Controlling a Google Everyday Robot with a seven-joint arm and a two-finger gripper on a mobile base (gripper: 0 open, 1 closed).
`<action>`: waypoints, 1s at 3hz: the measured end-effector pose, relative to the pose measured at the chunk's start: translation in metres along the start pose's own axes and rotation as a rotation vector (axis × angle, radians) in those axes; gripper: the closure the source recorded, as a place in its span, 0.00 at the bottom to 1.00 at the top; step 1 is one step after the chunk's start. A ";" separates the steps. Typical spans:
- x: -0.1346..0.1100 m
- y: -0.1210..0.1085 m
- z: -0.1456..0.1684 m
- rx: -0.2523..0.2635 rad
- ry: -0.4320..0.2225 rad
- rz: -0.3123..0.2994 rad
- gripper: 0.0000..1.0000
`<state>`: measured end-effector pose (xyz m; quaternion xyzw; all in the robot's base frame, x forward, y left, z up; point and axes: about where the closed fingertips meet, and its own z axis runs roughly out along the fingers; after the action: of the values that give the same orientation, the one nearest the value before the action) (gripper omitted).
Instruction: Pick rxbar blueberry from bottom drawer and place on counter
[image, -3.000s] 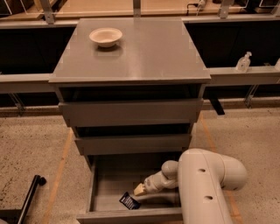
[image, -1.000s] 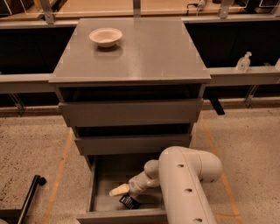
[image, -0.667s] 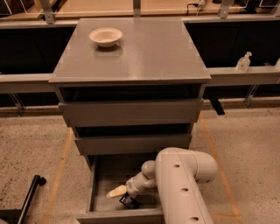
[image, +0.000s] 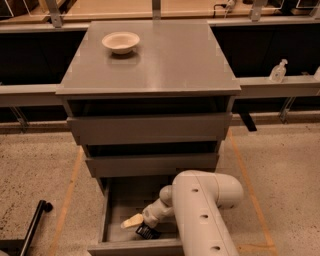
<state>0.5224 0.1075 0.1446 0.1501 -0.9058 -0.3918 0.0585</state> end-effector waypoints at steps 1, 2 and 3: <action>0.000 0.002 -0.002 0.000 0.000 0.000 0.02; 0.000 0.002 -0.002 0.000 0.000 0.000 0.26; 0.002 -0.035 0.009 0.041 -0.053 0.062 0.48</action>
Offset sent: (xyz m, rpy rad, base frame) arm 0.0080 -0.0383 -0.0786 -0.1058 0.0160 -0.1569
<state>0.5266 0.0902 0.1133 0.1125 -0.9191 -0.3752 0.0436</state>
